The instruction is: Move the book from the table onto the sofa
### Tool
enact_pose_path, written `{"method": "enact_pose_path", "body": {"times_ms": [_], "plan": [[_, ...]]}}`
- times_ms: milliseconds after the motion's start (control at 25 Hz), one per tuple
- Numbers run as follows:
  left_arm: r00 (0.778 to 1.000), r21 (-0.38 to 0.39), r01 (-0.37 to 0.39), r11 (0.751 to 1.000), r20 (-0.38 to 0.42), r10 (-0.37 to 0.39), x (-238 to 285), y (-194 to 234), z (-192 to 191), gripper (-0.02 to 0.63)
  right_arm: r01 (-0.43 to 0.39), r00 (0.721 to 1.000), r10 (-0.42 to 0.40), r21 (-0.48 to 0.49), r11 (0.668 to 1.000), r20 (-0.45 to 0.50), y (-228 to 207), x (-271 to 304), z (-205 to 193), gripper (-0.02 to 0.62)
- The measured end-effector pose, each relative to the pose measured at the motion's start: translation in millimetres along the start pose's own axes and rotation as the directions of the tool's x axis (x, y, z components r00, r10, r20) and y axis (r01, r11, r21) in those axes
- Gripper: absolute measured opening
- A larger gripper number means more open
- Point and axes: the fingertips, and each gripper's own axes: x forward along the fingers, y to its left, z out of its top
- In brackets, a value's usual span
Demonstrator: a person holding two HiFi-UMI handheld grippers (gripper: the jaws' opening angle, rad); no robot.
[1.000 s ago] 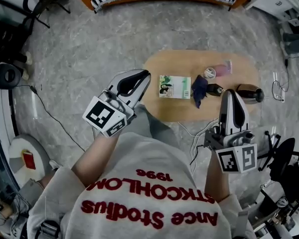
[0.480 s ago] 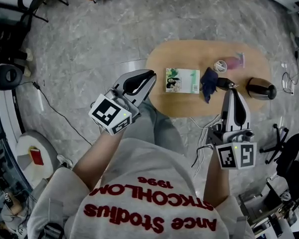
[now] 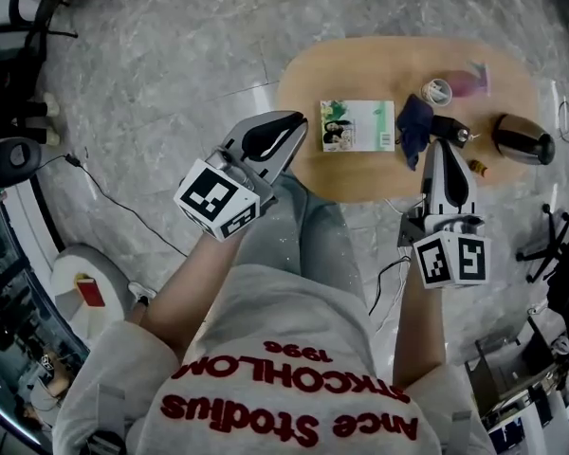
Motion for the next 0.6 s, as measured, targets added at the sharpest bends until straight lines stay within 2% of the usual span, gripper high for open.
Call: {"method": "enact_pose_path", "body": {"times_ms": [320,480,600], "plan": [[0.998,-0.057,-0.054,0.997,0.039,0.056,32,32,-50,0.02,0.048,0.989,-0.053,-0.04,0.998,-0.139,-43,34,-84,0.029],[0.998,-0.075,-0.061,0.995,0.017,0.062,52,45,-84,0.02,0.037,0.974,-0.05,-0.062,0.997,-0.223,-61,58,-133,0.029],[0.996,-0.076,-0.086,0.993,0.029,0.089,59,52,-104,0.02,0.03,0.957,-0.052,-0.081,0.996,-0.284,-70,72,-168,0.029]]}}
